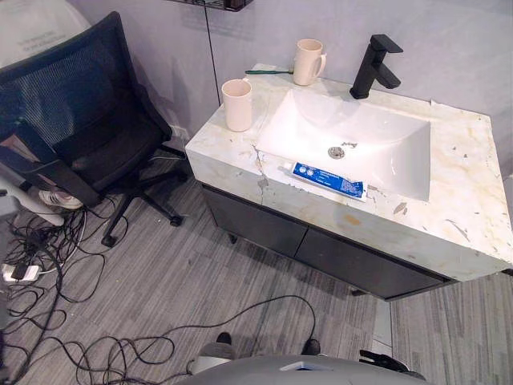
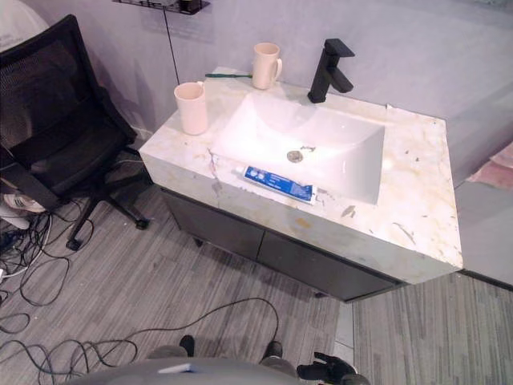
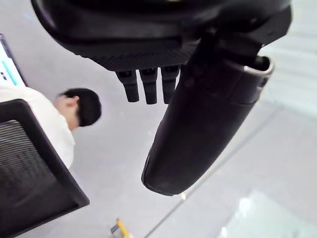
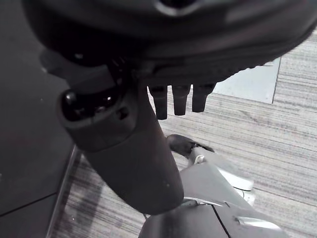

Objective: Organize the bathroom.

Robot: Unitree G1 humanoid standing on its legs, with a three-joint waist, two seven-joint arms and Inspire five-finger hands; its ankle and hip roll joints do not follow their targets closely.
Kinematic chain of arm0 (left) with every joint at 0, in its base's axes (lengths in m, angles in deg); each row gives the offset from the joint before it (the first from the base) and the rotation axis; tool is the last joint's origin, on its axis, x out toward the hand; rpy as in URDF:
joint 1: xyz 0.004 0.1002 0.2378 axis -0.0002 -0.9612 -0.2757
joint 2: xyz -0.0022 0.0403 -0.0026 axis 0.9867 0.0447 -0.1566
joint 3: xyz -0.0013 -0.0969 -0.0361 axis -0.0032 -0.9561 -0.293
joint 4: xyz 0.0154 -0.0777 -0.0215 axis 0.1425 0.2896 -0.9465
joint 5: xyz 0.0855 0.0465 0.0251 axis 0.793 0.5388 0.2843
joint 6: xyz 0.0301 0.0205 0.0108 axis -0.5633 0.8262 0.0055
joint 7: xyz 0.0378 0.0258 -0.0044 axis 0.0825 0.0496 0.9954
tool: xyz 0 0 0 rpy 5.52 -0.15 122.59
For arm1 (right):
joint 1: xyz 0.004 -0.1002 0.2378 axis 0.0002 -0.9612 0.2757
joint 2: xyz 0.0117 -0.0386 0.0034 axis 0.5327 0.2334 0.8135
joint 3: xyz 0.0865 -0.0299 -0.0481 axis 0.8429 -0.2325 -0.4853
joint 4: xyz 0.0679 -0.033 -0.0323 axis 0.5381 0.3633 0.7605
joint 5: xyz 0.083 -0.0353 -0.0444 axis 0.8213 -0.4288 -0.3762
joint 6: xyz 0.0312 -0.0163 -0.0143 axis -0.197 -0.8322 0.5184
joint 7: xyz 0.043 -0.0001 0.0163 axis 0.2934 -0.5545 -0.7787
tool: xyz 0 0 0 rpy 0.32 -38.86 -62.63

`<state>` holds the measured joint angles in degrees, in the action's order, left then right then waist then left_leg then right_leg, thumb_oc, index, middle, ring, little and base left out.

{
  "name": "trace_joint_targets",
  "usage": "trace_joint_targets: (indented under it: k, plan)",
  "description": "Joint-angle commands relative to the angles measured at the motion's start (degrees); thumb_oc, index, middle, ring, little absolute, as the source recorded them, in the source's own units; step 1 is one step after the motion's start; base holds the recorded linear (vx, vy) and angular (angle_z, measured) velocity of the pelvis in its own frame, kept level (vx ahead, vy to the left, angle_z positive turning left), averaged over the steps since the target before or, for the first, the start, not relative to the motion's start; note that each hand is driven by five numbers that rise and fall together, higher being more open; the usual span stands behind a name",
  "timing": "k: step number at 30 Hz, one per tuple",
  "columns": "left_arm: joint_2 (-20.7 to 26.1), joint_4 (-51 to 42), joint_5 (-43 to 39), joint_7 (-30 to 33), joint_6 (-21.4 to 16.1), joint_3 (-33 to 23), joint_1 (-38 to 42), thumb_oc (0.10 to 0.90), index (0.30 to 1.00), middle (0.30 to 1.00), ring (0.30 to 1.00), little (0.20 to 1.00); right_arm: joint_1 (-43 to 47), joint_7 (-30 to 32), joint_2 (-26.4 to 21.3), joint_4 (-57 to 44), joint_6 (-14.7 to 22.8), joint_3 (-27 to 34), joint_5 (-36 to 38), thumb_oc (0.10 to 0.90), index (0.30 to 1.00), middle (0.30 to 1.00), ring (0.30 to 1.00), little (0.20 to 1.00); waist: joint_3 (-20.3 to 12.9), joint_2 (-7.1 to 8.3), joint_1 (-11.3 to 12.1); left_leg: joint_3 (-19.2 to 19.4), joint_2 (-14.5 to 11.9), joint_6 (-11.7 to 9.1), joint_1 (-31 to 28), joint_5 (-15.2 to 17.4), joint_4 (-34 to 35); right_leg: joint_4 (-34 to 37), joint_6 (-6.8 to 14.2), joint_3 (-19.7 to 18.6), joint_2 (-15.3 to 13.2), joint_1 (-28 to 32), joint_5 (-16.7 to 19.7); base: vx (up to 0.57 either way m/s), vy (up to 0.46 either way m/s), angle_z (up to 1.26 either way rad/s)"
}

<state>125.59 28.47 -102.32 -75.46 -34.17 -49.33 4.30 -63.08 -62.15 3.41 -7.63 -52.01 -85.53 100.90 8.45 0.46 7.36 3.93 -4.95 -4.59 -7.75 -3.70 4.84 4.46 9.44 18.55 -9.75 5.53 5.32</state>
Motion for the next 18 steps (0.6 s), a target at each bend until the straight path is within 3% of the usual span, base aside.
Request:
trace_joint_targets:
  k: [1,3,4,7,8,9,11,13,14,15,18]
  plan:
    - [7.25,-1.30,1.35,-10.11,-2.23,-3.92,2.75,0.800,0.900,0.900,0.900,0.900,2.12,-1.17,-0.64,1.07,-0.73,-2.63,-0.44,0.800,0.900,0.900,0.900,0.900,-1.64,-1.37,-0.28,2.46,-2.05,-0.45,1.48,6.20,-3.26,-5.96,1.09,-1.86,-2.06,-3.00,-5.32,-0.03,0.015,-0.03]
    - [11.79,-0.70,-0.10,-16.71,-0.29,-2.45,4.67,0.800,0.900,0.900,0.900,0.900,2.69,-1.66,-1.05,1.19,-1.33,-3.53,-1.15,0.800,0.900,0.900,0.900,0.900,-1.67,-1.91,-0.80,2.95,-2.18,-0.46,1.25,6.10,-3.35,-6.14,1.32,-2.25,-2.03,-2.97,-5.37,-0.06,0.019,-0.04]
    - [17.00,1.60,-5.27,-23.11,1.53,0.69,9.33,0.800,0.900,0.900,0.900,0.900,3.02,-2.00,-1.40,1.11,-1.93,-4.92,-1.58,0.800,0.900,0.900,0.900,0.900,-1.68,-2.37,-1.71,3.65,-2.36,-0.46,0.92,5.91,-3.57,-6.45,1.55,-2.62,-2.05,-2.88,-5.31,-0.04,0.016,-0.08]
    - [22.73,6.51,-7.42,-27.66,1.63,7.14,17.20,0.800,0.900,0.900,0.900,0.900,3.49,-2.62,-2.05,0.98,-2.52,-6.61,-2.60,0.800,0.900,0.900,0.900,0.900,-2.06,-3.24,-3.48,4.92,-2.47,-0.46,0.30,5.80,-3.55,-6.22,1.78,-3.31,-1.95,-2.56,-5.18,-0.01,0.015,-0.09]
    - [22.73,6.51,-7.42,-27.66,1.63,7.14,17.20,0.800,0.900,0.900,0.900,0.900,3.49,-2.62,-2.05,0.98,-2.52,-6.61,-2.60,0.800,0.900,0.900,0.900,0.900,-2.06,-3.24,-3.48,4.92,-2.47,-0.46,0.30,5.80,-3.55,-6.22,1.78,-3.31,-1.95,-2.56,-5.18,-0.01,0.030,-0.13]
    - [25.96,10.54,-8.01,-30.16,1.48,12.49,23.91,0.800,0.900,0.900,0.900,0.900,3.68,-3.12,-2.43,0.94,-3.08,-7.50,-3.40,0.800,0.900,0.900,0.900,0.900,-2.39,-3.82,-4.43,5.72,-2.53,-0.50,-0.09,5.74,-3.49,-5.92,1.82,-3.84,-1.84,-2.30,-5.14,0.00,0.025,-0.13]
    - [28.01,13.55,-9.81,-33.95,1.33,18.01,29.71,0.800,0.900,0.900,0.900,0.900,3.97,-3.65,-2.88,1.11,-3.83,-8.15,-4.11,0.800,0.900,0.900,0.900,0.900,-2.74,-4.39,-5.17,6.34,-2.59,-0.58,-0.30,5.64,-3.41,-5.78,1.90,-4.18,-1.73,-2.19,-5.15,-0.01,0.036,-0.20]
    - [28.35,14.22,-9.85,-34.47,1.25,19.44,31.35,0.800,0.900,0.900,0.900,0.900,4.02,-3.74,-2.93,1.19,-3.95,-8.15,-4.18,0.800,0.900,0.900,0.900,0.900,-2.78,-4.43,-5.17,6.43,-2.61,-0.59,-0.32,5.62,-3.40,-5.75,1.87,-4.23,-1.69,-2.15,-5.17,0.00,0.024,-0.18]
    - [29.41,17.06,-11.28,-37.70,0.74,25.46,37.36,0.800,0.900,0.900,0.900,0.900,4.42,-3.89,-3.43,1.71,-4.43,-8.83,-4.56,0.800,0.900,0.900,0.900,0.900,-2.97,-5.07,-5.95,6.83,-2.58,-0.68,-0.36,5.47,-3.40,-5.66,1.90,-4.61,-1.58,-2.11,-5.14,0.00,0.022,-0.10]
    - [29.41,17.06,-11.28,-37.70,0.74,25.46,37.36,0.800,0.900,0.900,0.900,0.900,4.42,-3.89,-3.43,1.71,-4.43,-8.83,-4.56,0.800,0.900,0.900,0.900,0.900,-2.97,-5.07,-5.95,6.83,-2.58,-0.68,-0.36,5.47,-3.40,-5.66,1.90,-4.61,-1.58,-2.11,-5.14,-0.01,0.047,-0.12]
    - [29.63,20.50,-17.13,-44.60,4.48,41.32,52.99,0.800,0.900,0.900,0.900,0.900,5.47,-4.32,-4.40,3.00,-5.95,-9.32,-5.55,0.800,0.900,0.900,0.900,0.900,-3.33,-5.95,-6.73,7.66,-2.40,-0.83,-0.35,5.20,-3.22,-4.97,1.97,-5.31,-1.32,-1.93,-4.94,-0.01,0.041,-0.04]
